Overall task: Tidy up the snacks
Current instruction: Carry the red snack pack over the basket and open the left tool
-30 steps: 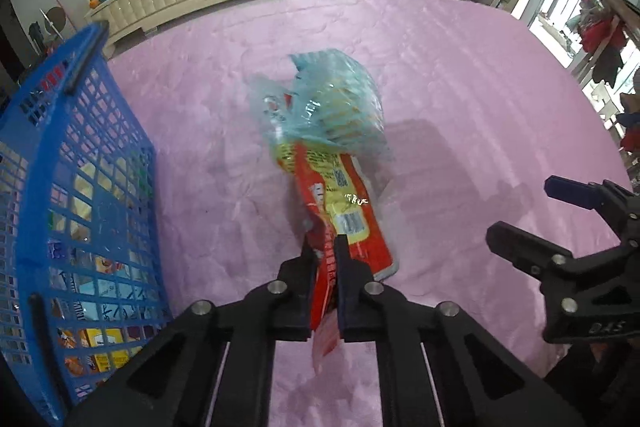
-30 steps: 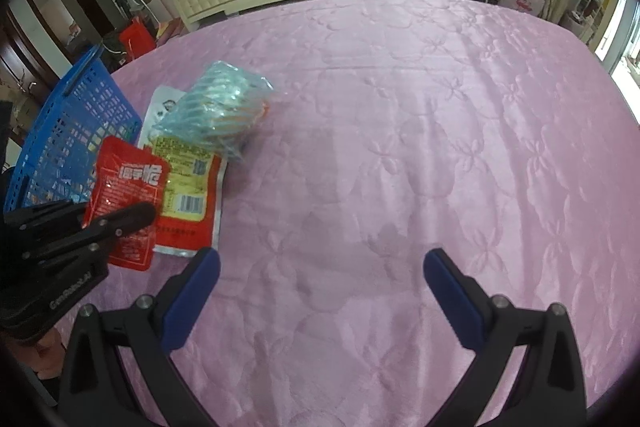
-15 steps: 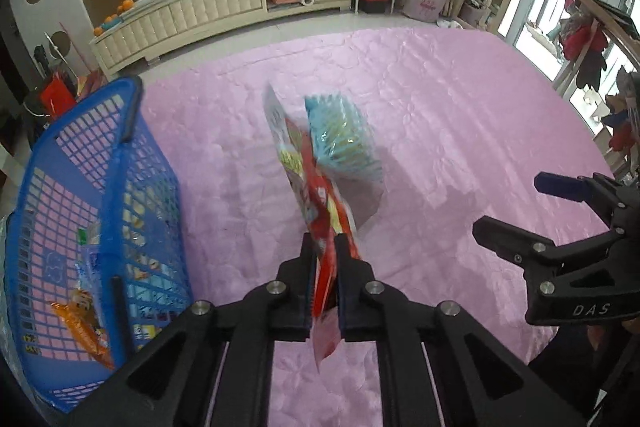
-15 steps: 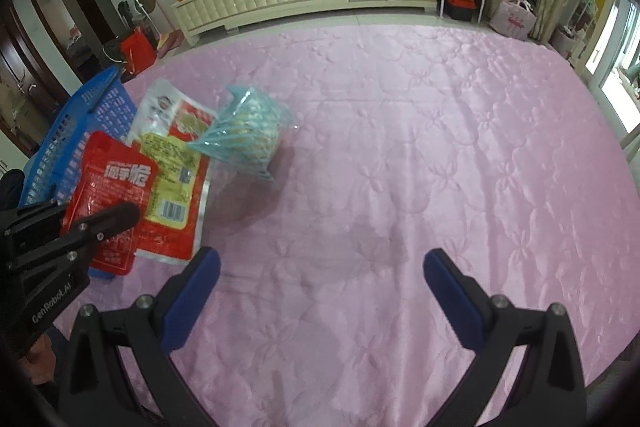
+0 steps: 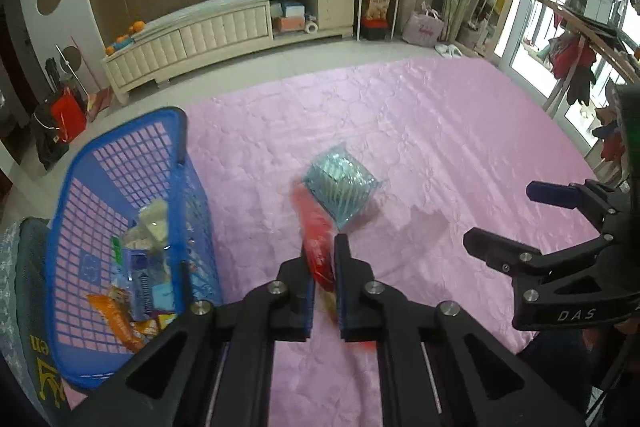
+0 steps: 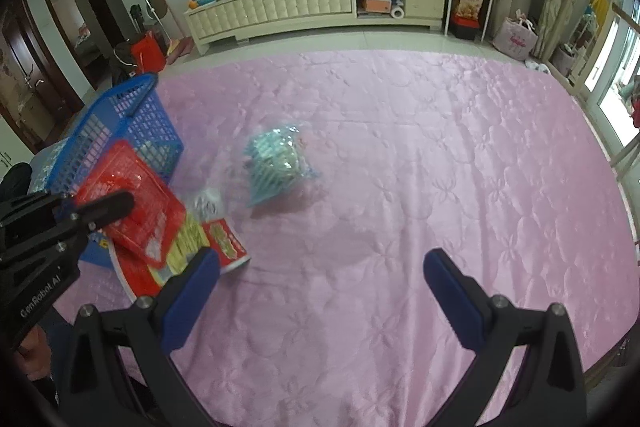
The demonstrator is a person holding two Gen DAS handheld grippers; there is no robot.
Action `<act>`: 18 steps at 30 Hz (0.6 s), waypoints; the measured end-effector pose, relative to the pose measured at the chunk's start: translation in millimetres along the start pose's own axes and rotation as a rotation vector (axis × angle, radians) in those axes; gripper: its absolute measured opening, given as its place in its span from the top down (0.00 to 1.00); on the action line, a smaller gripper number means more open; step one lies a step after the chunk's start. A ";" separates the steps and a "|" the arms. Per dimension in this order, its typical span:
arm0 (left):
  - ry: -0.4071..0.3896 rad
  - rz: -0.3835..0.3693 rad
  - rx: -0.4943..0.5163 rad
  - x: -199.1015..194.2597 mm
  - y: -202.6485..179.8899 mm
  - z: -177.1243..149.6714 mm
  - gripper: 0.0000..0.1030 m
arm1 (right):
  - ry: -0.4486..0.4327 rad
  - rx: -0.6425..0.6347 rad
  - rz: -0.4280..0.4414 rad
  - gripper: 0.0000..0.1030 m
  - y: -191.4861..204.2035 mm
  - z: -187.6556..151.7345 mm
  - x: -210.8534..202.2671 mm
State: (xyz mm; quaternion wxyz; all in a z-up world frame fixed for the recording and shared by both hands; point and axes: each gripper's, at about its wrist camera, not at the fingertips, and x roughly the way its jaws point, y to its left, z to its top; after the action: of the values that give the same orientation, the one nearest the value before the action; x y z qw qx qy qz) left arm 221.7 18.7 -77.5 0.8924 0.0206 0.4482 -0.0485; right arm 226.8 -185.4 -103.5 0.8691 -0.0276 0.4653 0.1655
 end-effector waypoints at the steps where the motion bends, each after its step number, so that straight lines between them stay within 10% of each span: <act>1: -0.010 -0.005 -0.001 -6.0 -1.6 1.5 0.95 | -0.003 -0.002 0.001 0.00 1.3 -0.1 -2.2; 18: -0.144 0.051 0.007 -71.2 14.8 3.5 0.99 | -0.067 -0.050 0.007 0.00 37.6 3.5 -38.3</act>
State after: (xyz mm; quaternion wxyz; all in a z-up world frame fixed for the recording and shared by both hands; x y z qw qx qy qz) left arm 183.7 38.0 -18.4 0.9232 0.0317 0.3820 -0.0286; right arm 198.2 -159.3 -66.2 0.8826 -0.0422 0.4319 0.1809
